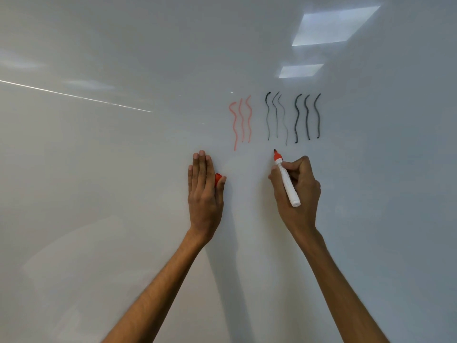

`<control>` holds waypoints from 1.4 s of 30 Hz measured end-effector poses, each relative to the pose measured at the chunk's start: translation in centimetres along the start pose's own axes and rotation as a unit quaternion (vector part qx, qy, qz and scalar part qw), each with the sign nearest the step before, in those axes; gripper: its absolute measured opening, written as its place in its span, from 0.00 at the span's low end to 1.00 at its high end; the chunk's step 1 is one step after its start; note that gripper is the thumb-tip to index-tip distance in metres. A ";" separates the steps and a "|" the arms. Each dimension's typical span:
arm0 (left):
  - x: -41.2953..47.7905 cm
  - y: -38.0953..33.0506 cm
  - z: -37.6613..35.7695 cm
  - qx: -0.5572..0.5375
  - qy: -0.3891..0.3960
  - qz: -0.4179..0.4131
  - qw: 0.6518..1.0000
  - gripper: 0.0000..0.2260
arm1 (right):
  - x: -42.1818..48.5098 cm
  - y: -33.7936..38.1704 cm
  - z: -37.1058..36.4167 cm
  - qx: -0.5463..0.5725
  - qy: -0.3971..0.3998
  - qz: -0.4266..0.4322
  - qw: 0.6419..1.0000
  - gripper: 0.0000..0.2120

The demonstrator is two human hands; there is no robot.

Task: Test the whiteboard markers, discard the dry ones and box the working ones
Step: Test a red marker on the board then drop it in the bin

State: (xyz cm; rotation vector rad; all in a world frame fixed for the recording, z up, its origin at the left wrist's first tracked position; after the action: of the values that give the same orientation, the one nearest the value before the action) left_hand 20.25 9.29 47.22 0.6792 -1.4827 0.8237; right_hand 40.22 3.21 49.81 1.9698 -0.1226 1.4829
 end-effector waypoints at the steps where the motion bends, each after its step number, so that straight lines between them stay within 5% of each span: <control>1: 0.0 0.0 0.0 0.000 0.000 0.001 1.000 0.25 | -0.4 -0.1 0.0 -0.001 0.002 -0.002 1.000 0.12; 15: -0.6 0.3 0.3 -0.059 -0.014 0.004 0.998 0.23 | -5.5 -1.1 0.0 -0.030 0.005 -0.040 0.999 0.10; 21: -0.7 0.5 2.1 -0.082 -0.030 -0.011 0.996 0.19 | -6.5 0.1 0.7 0.053 -0.028 -0.116 0.991 0.06; 33: -8.5 -0.8 7.2 -0.253 0.120 0.187 0.942 0.13 | -13.0 -0.4 0.7 0.202 0.049 -0.330 0.921 0.07; 42: -12.4 -2.5 6.3 -0.296 0.240 0.122 0.916 0.13 | -17.2 -1.6 1.2 0.174 0.030 -0.397 0.901 0.09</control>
State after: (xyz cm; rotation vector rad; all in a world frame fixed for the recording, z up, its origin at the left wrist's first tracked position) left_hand 19.68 2.00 35.15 -0.1645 -1.2720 0.6139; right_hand 35.86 -1.47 33.73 1.8711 0.9282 1.0421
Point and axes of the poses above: each hand's wrist, its own x-axis towards the middle knuckle, its own z-axis out of the back of the hand, y = z × x, the point moved 5 cm from there along x, towards the middle knuckle, and after that the axes turned 3 degrees about -y, right-handed, at the moved point
